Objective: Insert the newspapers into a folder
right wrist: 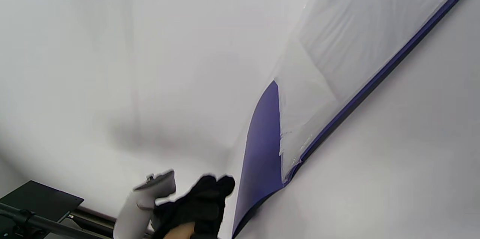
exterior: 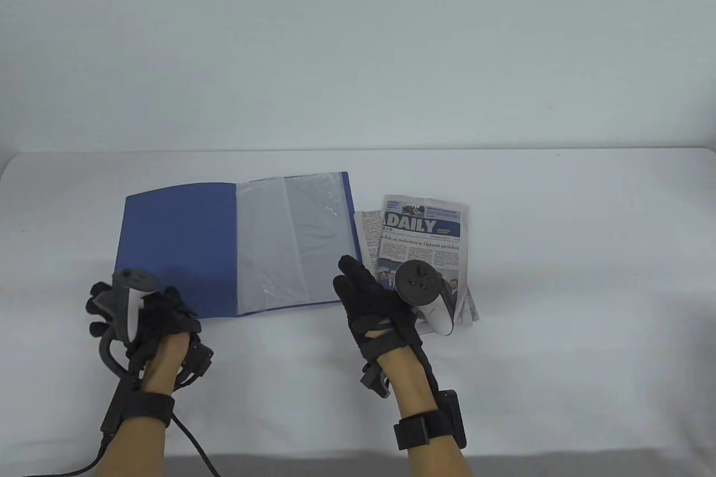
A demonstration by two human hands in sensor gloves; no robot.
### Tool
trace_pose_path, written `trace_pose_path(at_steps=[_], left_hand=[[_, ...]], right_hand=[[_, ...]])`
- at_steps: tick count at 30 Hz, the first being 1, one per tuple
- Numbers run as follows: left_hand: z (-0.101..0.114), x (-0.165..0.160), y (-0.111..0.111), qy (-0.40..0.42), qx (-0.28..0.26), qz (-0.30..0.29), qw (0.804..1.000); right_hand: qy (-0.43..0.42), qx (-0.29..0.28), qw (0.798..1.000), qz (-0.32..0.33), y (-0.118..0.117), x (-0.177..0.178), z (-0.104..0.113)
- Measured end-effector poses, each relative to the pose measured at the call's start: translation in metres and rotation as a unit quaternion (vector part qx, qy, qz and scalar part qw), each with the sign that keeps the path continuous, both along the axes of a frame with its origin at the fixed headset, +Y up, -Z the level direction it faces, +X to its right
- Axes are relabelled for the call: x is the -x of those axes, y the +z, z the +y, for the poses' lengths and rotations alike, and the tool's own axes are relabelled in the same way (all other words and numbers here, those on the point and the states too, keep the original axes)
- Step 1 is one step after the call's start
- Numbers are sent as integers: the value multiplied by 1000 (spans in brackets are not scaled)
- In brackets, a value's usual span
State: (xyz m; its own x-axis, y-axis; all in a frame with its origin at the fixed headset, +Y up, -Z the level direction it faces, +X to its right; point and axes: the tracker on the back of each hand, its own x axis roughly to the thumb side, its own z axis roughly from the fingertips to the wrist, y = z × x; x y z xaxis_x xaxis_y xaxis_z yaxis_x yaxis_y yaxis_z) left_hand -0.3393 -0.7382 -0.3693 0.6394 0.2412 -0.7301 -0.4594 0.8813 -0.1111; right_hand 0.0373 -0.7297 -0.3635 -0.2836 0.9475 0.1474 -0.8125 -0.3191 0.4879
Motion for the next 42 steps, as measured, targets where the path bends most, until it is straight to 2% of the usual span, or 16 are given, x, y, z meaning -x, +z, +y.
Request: trace_pose_path(at_steps=[2,3,5,6,7,10,12,15,18,20,24,30,33,37,40,42], left_hand=[[6,-25,-21,-1,9,-40,999],[5,-37,-34,44,16,-55,997],[-5,-57,-55,137,28,-35,990],[-12,-66,-64,155,57,-27,986],[-18,-76,-72,136,107,-19,985],[-26,-98,-88,11,149,-27,988],[-30,-107,-94,-3,183,-41,982],[-30,-106,-95,32,198,-52,978],[-25,-89,-91,72,203,-53,975],[-21,-77,-88,47,219,-50,973],[-25,-70,-80,-73,234,-53,968],[-15,-75,-83,-73,178,26,981],[-19,-80,-89,-102,184,30,977],[-35,-88,-92,33,218,-23,975],[-35,-83,-94,60,219,-53,972],[-38,-77,-93,126,217,-70,966]], right_hand=[[-2,0,1000,3,-2,2,1],[-4,-1,1000,3,-3,2,3],[-9,-4,1000,1,-3,4,6],[-12,-5,1000,3,-3,5,7],[-13,-4,1000,6,-3,6,8],[-10,-2,1000,13,-6,6,9],[-8,1,1000,12,-8,3,8],[-7,11,1000,13,-10,-1,3],[-8,23,1000,10,-12,-7,1],[-15,29,999,8,-13,-12,1],[-62,45,997,-12,-12,-22,-3],[-55,48,997,-14,-11,-24,-5],[-69,58,996,-15,-15,-26,-11],[-83,74,994,-22,-14,-35,-15],[-82,65,994,-30,-14,-39,-11],[-85,62,994,-30,-15,-39,-10]])
